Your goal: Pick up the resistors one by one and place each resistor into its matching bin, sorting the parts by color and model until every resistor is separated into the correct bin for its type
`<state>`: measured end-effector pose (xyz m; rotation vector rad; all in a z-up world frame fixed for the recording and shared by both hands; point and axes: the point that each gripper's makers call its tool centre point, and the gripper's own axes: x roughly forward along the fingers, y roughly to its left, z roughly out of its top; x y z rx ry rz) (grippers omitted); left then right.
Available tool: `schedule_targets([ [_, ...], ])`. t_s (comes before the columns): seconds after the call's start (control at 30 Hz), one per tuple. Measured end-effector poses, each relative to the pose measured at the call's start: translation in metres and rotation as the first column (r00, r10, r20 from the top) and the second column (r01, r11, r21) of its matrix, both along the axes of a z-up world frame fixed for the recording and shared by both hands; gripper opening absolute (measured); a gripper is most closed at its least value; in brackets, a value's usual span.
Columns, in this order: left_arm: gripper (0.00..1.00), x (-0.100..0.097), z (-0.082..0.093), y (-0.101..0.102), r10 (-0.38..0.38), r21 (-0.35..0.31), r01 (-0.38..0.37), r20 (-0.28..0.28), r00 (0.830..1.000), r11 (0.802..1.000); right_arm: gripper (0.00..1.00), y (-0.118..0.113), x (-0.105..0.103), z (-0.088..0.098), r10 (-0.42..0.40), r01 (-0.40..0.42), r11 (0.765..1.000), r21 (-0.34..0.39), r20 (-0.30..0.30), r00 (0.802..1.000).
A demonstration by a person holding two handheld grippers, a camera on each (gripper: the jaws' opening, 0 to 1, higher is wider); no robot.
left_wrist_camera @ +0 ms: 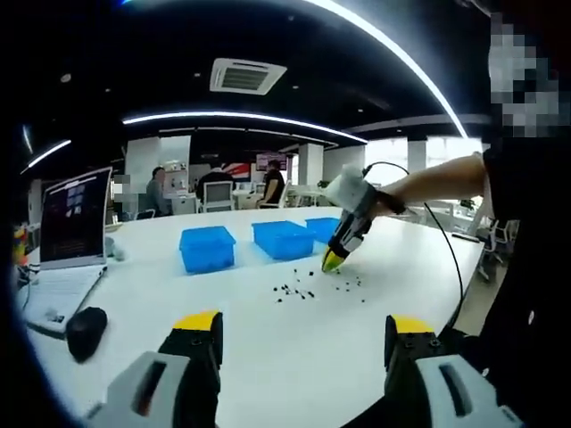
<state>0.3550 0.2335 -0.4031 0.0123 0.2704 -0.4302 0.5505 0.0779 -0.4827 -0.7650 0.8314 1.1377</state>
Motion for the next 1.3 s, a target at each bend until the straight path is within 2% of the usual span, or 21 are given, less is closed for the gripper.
schedule_targets([
  [0.13,0.74,-0.001,0.0,-0.001,0.001,0.0,-0.001,0.002,1.0,1.0,0.07,-0.002,-0.002,0.001,0.014,-0.014,1.0,0.005,0.007,1.0],
  [0.23,0.74,-0.002,0.002,-0.001,0.003,-0.002,-0.003,0.005,1.0,1.0,0.07,-0.001,-0.005,0.01,0.009,-0.01,0.999,0.048,0.014,1.0],
  [0.3,0.74,-0.001,0.003,-0.001,0.004,0.001,-0.004,0.008,1.0,1.0,0.07,0.0,-0.007,0.02,-0.001,-0.001,0.995,0.095,0.016,1.0],
  [0.4,0.74,0.0,0.005,-0.002,0.001,0.003,-0.001,0.014,1.0,1.0,0.07,-0.003,-0.017,0.047,-0.028,0.021,0.976,0.217,0.028,0.999],
  [0.47,0.74,0.002,0.008,-0.003,-0.002,0.002,0.002,0.023,1.0,1.0,0.07,-0.009,-0.029,0.074,-0.051,0.033,0.939,0.343,0.044,0.998],
  [0.5,0.74,0.003,0.009,-0.004,-0.004,0.001,0.004,0.026,1.0,1.0,0.07,-0.012,-0.033,0.081,-0.067,0.045,0.926,0.375,0.046,0.997],
  [0.57,0.74,0.005,0.012,-0.005,-0.006,0.004,0.006,0.036,0.999,1.0,0.07,-0.024,-0.044,0.104,-0.118,0.066,0.876,0.477,0.082,0.99],
  [0.73,0.75,0.01,0.018,-0.005,-0.007,0.005,0.007,0.053,0.999,1.0,0.07,-0.04,-0.06,0.127,-0.176,0.071,0.806,0.588,0.123,0.977],
  [0.77,0.75,0.012,0.02,-0.005,-0.007,0.007,0.007,0.058,0.998,1.0,0.07,-0.047,-0.066,0.134,-0.204,0.072,0.775,0.628,0.14,0.969],
  [0.8,0.75,0.014,0.022,-0.005,-0.008,0.007,0.008,0.062,0.998,1.0,0.07,-0.056,-0.075,0.142,-0.236,0.076,0.73,0.68,0.145,0.961],
  [0.83,0.75,0.016,0.027,-0.006,-0.009,-0.006,0.009,0.072,0.997,1.0,0.07,-0.069,-0.087,0.154,-0.297,0.076,0.655,0.752,0.164,0.941],
  [0.87,0.75,0.016,0.029,-0.006,-0.008,-0.01,0.009,0.077,0.997,1.0,0.07,-0.081,-0.097,0.16,-0.354,0.089,0.591,0.802,0.159,0.922],
  [0.9,0.75,0.017,0.03,-0.006,-0.006,-0.01,0.007,0.082,0.997,1.0,0.07,-0.087,-0.104,0.163,-0.384,0.092,0.556,0.826,0.157,0.91],
  [0.93,0.75,0.017,0.032,-0.006,-0.005,-0.01,0.006,0.086,0.996,1.0,0.07,-0.091,-0.107,0.165,-0.41,0.096,0.534,0.84,0.157,0.899],
  [1.0,0.75,0.018,0.038,-0.004,0.001,-0.019,0.001,0.099,0.995,1.0,0.07,-0.105,-0.122,0.169,-0.482,0.099,0.475,0.875,0.164,0.861],
  [1.07,0.75,0.018,0.041,-0.001,0.008,-0.029,-0.005,0.106,0.994,1.0,0.07,-0.109,-0.129,0.171,-0.516,0.098,0.46,0.883,0.176,0.838],
  [1.17,0.74,0.019,0.042,0.003,0.021,-0.03,-0.018,0.112,0.994,0.999,0.07,-0.105,-0.133,0.178,-0.517,0.094,0.448,0.889,0.171,0.839],
  [1.2,0.74,0.019,0.042,0.005,0.026,-0.031,-0.023,0.112,0.993,0.999,0.07,-0.101,-0.132,0.181,-0.511,0.088,0.449,0.889,0.174,0.842],
  [1.3,0.74,0.019,0.042,0.009,0.035,-0.03,-0.031,0.113,0.993,0.999,0.07,-0.089,-0.126,0.186,-0.477,0.052,0.478,0.877,0.209,0.854],
])
